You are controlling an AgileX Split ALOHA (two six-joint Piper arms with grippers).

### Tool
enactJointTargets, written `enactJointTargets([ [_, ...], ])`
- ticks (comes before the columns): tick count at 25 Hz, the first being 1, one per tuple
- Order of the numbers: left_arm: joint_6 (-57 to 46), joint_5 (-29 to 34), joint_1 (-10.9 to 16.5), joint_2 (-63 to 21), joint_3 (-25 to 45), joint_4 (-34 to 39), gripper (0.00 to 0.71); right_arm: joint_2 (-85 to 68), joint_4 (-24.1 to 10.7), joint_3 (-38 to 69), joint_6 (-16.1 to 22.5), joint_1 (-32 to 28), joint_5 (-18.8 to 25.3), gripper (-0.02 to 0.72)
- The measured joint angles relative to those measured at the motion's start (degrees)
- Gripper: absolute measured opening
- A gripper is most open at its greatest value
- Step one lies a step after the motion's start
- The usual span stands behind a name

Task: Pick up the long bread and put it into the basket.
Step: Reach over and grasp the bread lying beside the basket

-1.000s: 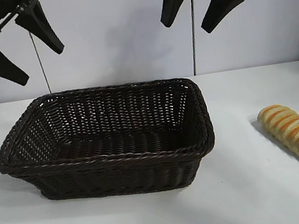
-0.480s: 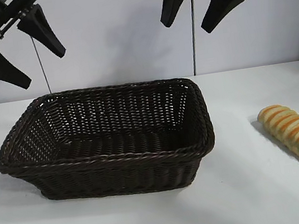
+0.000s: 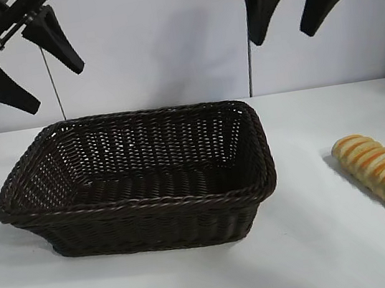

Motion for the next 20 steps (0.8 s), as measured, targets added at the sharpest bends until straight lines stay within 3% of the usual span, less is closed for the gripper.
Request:
enactJointTargets([
  [15, 0.0, 0.0, 0.0, 0.0, 0.0, 0.0, 0.571, 0.0, 0.6, 0.1, -2.4, -2.6, 0.0, 0.582],
  [20, 0.0, 0.0, 0.0, 0.0, 0.0, 0.0, 0.571, -0.8, 0.5, 5.7, -3.2, -2.6, -0.1, 0.582],
])
